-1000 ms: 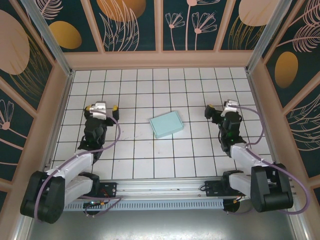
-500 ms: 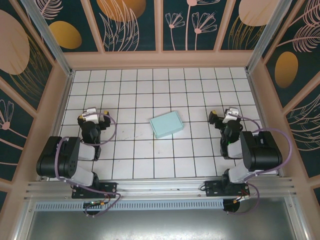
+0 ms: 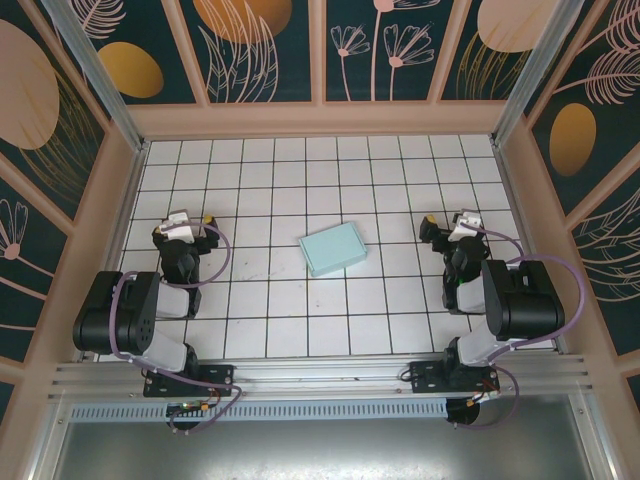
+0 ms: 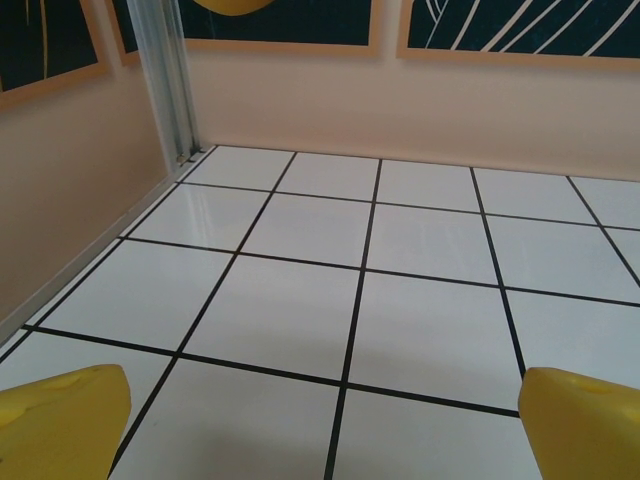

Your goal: Fold the paper box

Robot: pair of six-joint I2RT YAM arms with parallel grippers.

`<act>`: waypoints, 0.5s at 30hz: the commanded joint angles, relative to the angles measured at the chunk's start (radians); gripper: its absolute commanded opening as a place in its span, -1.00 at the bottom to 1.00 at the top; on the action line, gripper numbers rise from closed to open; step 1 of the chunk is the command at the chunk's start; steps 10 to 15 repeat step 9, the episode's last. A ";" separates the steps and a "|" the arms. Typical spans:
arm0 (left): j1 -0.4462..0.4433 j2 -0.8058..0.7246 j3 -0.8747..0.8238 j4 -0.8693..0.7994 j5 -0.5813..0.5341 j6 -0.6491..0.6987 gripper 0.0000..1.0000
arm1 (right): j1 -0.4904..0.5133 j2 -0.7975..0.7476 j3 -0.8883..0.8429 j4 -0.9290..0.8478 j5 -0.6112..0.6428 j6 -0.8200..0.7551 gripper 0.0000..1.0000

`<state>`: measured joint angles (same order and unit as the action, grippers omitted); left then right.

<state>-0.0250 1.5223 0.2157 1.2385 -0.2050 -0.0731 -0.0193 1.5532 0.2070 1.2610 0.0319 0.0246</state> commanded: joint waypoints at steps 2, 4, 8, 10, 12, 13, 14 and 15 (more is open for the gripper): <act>0.005 -0.002 0.020 0.036 0.025 -0.006 0.98 | -0.006 0.002 0.011 0.050 -0.002 -0.003 0.98; 0.005 -0.002 0.021 0.035 0.026 -0.008 0.98 | -0.005 0.002 0.011 0.050 -0.002 -0.003 0.98; 0.005 -0.004 0.019 0.037 0.026 -0.006 0.98 | -0.005 0.002 0.009 0.051 0.001 -0.003 0.98; 0.005 -0.004 0.018 0.039 0.026 -0.005 0.98 | -0.004 0.002 0.010 0.053 0.000 -0.002 0.98; 0.005 -0.004 0.018 0.039 0.026 -0.005 0.98 | -0.004 0.002 0.010 0.053 0.000 -0.002 0.98; 0.005 -0.004 0.018 0.039 0.026 -0.005 0.98 | -0.004 0.002 0.010 0.053 0.000 -0.002 0.98; 0.005 -0.004 0.018 0.039 0.026 -0.005 0.98 | -0.004 0.002 0.010 0.053 0.000 -0.002 0.98; 0.005 -0.004 0.018 0.039 0.026 -0.005 0.98 | -0.004 0.002 0.010 0.053 0.000 -0.002 0.98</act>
